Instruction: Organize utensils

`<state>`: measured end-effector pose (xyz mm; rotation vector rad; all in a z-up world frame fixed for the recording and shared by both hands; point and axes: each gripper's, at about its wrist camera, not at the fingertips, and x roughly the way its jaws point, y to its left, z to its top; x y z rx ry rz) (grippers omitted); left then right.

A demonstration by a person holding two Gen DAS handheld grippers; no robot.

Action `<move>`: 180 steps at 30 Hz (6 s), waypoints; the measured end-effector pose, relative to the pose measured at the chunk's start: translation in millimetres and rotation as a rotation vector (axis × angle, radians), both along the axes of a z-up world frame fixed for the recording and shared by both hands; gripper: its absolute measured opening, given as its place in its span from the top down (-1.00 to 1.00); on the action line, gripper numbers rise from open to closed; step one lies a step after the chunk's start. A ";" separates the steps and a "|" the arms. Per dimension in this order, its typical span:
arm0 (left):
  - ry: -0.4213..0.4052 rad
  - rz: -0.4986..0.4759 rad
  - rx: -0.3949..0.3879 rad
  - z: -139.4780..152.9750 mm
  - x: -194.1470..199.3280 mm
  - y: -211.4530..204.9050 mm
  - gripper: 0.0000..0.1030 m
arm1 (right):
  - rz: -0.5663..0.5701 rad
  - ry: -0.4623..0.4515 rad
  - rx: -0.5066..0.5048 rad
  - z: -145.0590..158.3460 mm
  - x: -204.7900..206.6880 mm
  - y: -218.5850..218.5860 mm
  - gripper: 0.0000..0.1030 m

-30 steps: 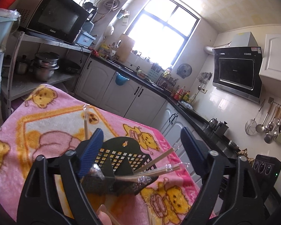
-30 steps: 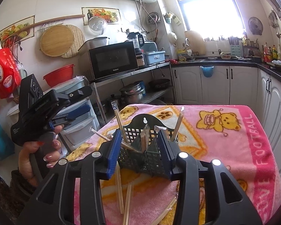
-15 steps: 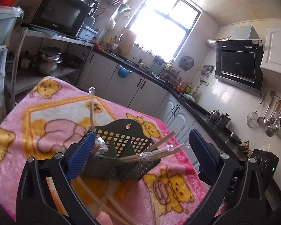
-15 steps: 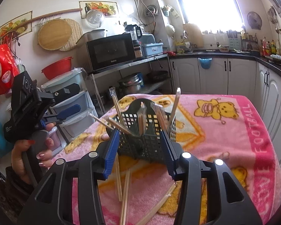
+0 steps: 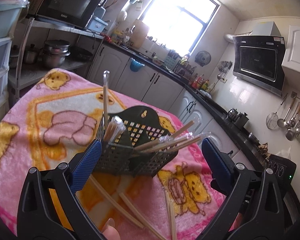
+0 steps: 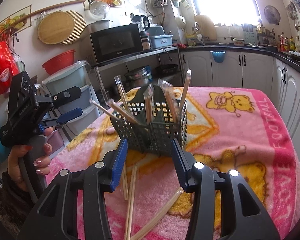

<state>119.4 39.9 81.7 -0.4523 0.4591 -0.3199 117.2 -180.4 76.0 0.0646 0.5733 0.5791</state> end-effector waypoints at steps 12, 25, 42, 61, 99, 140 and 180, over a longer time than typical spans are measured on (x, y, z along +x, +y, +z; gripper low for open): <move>0.087 -0.003 0.026 -28.6 -6.9 5.7 -0.79 | 0.011 0.064 -0.035 -23.3 -1.1 3.8 0.16; 0.208 0.039 0.052 -66.0 4.0 15.2 -0.79 | 0.034 0.116 -0.066 -42.7 -2.2 11.8 0.16; 0.374 0.140 -0.064 -120.8 47.4 59.0 -0.01 | -0.002 0.199 -0.103 -70.5 11.1 9.4 0.16; 0.459 0.155 -0.171 -147.7 102.4 79.2 0.33 | -0.078 0.375 -0.043 -111.0 46.0 -0.5 0.17; 0.263 0.184 -0.159 -90.2 41.3 92.6 0.99 | -0.078 0.193 0.080 -53.5 29.8 -31.0 0.87; -0.150 -0.118 -0.103 68.5 -9.3 10.6 0.99 | 0.065 -0.211 0.141 73.2 -1.3 1.8 0.90; -0.379 -0.137 -0.040 175.3 39.1 -6.2 0.99 | 0.031 -0.522 0.160 170.2 47.5 38.1 0.90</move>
